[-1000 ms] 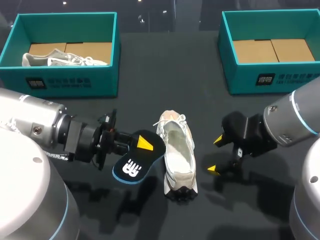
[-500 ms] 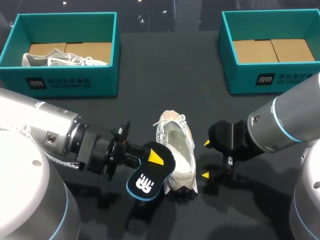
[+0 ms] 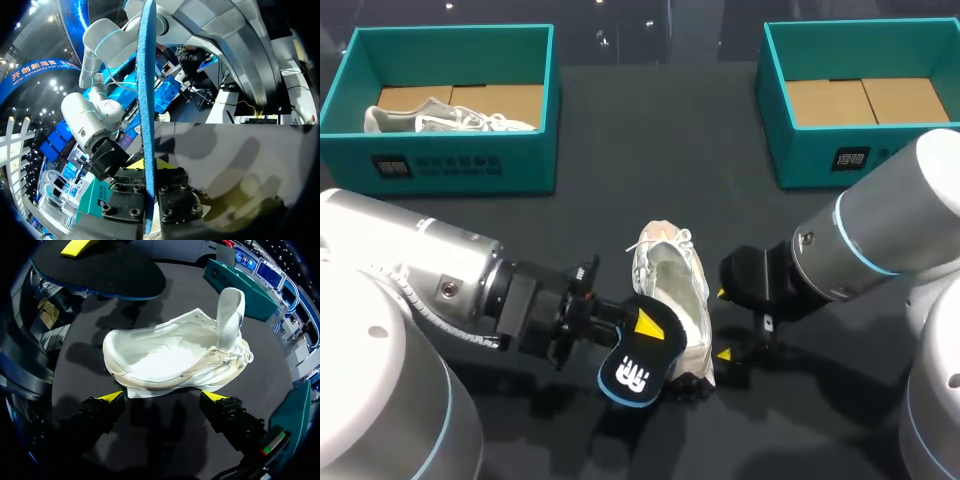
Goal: Take the shoe out of the shoebox, open the shoe tongue, remove and reinsert the insole, then place the shoe into the shoebox
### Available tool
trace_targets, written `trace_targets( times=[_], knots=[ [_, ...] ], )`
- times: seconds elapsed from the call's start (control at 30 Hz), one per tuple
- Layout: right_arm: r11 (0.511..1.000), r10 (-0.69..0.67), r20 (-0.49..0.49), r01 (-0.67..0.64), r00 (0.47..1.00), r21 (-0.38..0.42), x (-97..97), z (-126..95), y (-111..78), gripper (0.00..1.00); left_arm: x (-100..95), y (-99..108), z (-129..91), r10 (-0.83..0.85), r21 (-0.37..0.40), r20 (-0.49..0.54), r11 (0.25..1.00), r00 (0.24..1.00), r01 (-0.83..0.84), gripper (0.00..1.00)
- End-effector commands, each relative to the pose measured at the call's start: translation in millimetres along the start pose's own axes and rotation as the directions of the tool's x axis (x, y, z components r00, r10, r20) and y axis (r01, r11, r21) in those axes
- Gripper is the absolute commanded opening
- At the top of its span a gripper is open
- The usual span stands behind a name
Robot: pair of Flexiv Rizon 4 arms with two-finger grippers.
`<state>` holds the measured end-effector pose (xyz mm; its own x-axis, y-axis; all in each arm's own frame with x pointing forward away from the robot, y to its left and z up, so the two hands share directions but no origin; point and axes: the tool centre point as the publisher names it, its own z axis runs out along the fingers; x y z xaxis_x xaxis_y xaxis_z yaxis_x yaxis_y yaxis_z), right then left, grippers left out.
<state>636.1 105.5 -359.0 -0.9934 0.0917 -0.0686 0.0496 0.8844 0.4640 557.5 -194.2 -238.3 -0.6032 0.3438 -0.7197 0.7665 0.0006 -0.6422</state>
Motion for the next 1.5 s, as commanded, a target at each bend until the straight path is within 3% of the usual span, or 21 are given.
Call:
trace_targets(
  times=[0.03,0.57,0.87,1.3,1.5],
  knots=[
    [1.0,-0.001,-0.005,0.001,1.0,0.013,-1.9,5,2.6,1.0,1.3,1,3,-0.002,0.002,0.007,1.0,1.0,0.002,0.0],
    [1.0,-0.003,-0.008,0.003,1.0,0.012,-1.1,6,-0.5,1.0,2.1,4,7,-0.016,0.023,0.009,1.0,1.0,0.016,0.0],
    [1.0,-0.003,-0.008,0.003,1.0,0.012,-1.1,6,-0.5,1.0,3.5,16,27,-0.096,0.031,0.109,0.995,0.989,0.093,0.0],
    [1.0,-0.003,-0.008,0.003,1.0,0.012,-1.1,6,-0.5,1.0,5.0,19,29,-0.103,0.031,0.113,0.995,0.988,0.1,0.0],
    [1.0,-0.003,-0.008,0.003,1.0,0.012,-1.1,6,-0.5,1.0,8.7,18,37,-0.111,0.05,0.194,0.993,0.975,0.103,0.0]
  ],
)
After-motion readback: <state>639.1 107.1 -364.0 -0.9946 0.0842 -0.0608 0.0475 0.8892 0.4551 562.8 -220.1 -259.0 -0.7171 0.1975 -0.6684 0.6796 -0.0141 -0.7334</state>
